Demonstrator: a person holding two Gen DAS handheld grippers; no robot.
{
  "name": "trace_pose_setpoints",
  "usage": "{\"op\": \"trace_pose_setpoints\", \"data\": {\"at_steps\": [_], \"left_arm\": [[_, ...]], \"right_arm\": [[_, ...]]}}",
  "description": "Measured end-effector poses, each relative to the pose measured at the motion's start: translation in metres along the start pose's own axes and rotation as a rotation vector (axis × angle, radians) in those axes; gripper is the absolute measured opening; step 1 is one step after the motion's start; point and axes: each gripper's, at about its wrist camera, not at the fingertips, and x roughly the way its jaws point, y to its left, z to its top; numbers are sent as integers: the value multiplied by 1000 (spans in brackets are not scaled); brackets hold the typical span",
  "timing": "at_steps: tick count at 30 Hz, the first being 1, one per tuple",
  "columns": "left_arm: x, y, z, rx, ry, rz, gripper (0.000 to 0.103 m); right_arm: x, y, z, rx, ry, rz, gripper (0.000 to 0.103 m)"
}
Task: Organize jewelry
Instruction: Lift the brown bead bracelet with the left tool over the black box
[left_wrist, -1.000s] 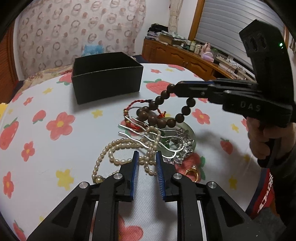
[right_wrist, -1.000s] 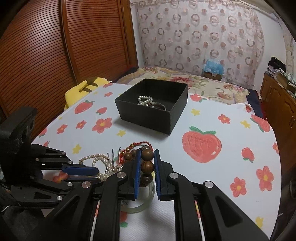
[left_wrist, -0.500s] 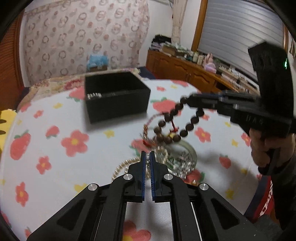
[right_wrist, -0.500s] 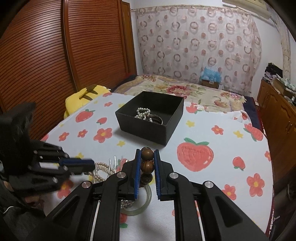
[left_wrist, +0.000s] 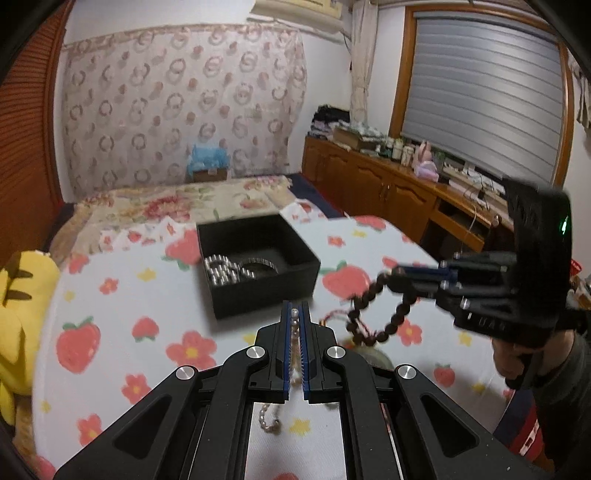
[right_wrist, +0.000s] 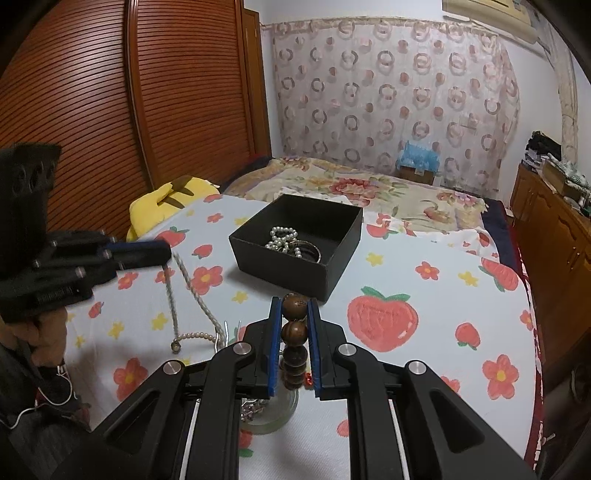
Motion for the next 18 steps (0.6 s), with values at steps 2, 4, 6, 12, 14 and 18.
{"op": "trace_pose_setpoints", "data": {"at_steps": [2,4,6,12,14,18], "left_arm": [[-4,0,7,3,-18,4,3],[-9,0,15,8,-38,9,3],[-13,1,22,13,-55,13,3],[-20,2,40,29,-90,26,3],[-21,5,44,29,-99,35,3],[-24,12,49,21,-114,52,3]], "right_arm": [[-2,-1,2,0,-4,-2,15],[-3,-1,4,-1,-8,-1,15],[-5,-1,7,-3,-15,-3,15],[-10,1,12,-9,-27,-4,15],[-11,2,13,-11,-29,-3,15],[-13,3,15,-12,-33,-4,15]]}}
